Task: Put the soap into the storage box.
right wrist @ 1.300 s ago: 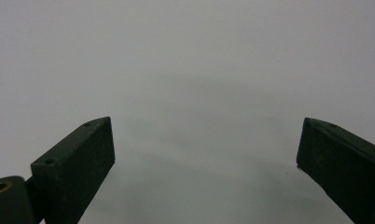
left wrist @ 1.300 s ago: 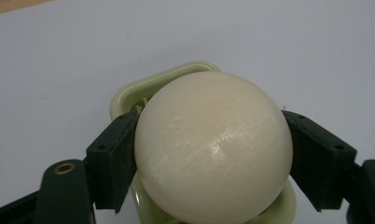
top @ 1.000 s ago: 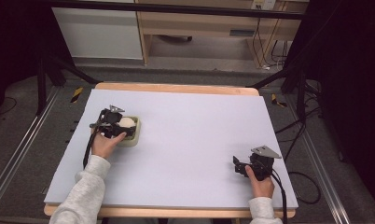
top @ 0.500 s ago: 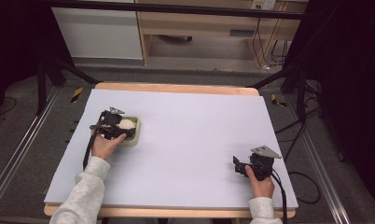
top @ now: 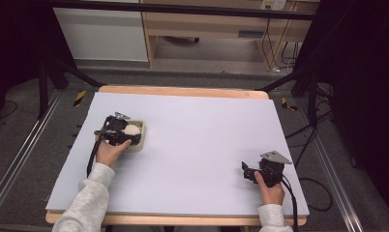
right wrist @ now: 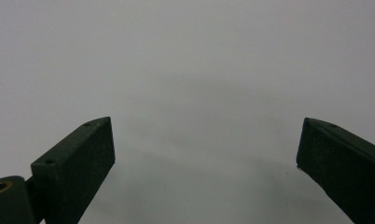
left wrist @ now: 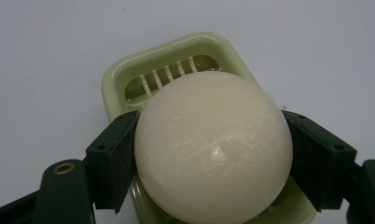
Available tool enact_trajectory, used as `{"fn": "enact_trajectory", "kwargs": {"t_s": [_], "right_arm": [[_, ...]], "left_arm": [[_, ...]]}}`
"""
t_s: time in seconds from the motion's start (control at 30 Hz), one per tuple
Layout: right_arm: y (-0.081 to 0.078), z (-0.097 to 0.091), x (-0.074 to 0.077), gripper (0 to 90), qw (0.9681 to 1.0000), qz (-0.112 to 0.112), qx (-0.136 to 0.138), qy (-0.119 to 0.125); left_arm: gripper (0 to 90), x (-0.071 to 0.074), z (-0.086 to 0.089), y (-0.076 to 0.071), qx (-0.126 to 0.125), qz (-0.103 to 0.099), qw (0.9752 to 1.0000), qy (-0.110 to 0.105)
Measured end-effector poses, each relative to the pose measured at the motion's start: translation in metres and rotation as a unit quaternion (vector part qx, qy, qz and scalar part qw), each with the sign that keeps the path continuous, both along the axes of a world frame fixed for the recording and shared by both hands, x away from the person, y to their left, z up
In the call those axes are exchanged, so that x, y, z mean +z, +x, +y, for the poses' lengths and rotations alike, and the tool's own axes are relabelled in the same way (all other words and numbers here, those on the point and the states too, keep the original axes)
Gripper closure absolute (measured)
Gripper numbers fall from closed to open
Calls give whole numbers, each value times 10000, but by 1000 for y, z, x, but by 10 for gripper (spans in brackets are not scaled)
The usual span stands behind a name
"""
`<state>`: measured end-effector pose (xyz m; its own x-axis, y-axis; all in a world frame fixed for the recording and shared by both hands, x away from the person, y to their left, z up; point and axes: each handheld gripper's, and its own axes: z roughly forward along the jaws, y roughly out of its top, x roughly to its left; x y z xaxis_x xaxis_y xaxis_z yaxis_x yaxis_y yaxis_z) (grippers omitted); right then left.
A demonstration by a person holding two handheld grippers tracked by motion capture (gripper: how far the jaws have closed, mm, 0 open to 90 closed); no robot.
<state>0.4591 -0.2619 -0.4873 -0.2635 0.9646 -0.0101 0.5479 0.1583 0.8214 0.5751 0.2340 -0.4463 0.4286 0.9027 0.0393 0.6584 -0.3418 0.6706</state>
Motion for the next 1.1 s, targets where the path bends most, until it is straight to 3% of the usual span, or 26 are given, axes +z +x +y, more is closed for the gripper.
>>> {"fn": "enact_trajectory", "kwargs": {"t_s": [0.27,0.43,0.7,0.93,1.1], "right_arm": [[0,0,0,47,10000,-10,7,-5],[0,0,0,47,10000,-4,9,-4],[0,0,0,47,10000,-11,8,-7],[0,0,0,47,10000,-13,10,-7],[0,0,0,46,10000,-11,5,0]], "left_arm": [[234,-1,-2,-1,5,-45,9999,98],[204,5,1,-2,22,-202,9998,-26],[174,12,3,-10,-36,-278,9995,-122],[153,25,2,-31,-287,-490,9978,-355],[148,23,6,-48,-364,-552,9967,-472]]}}
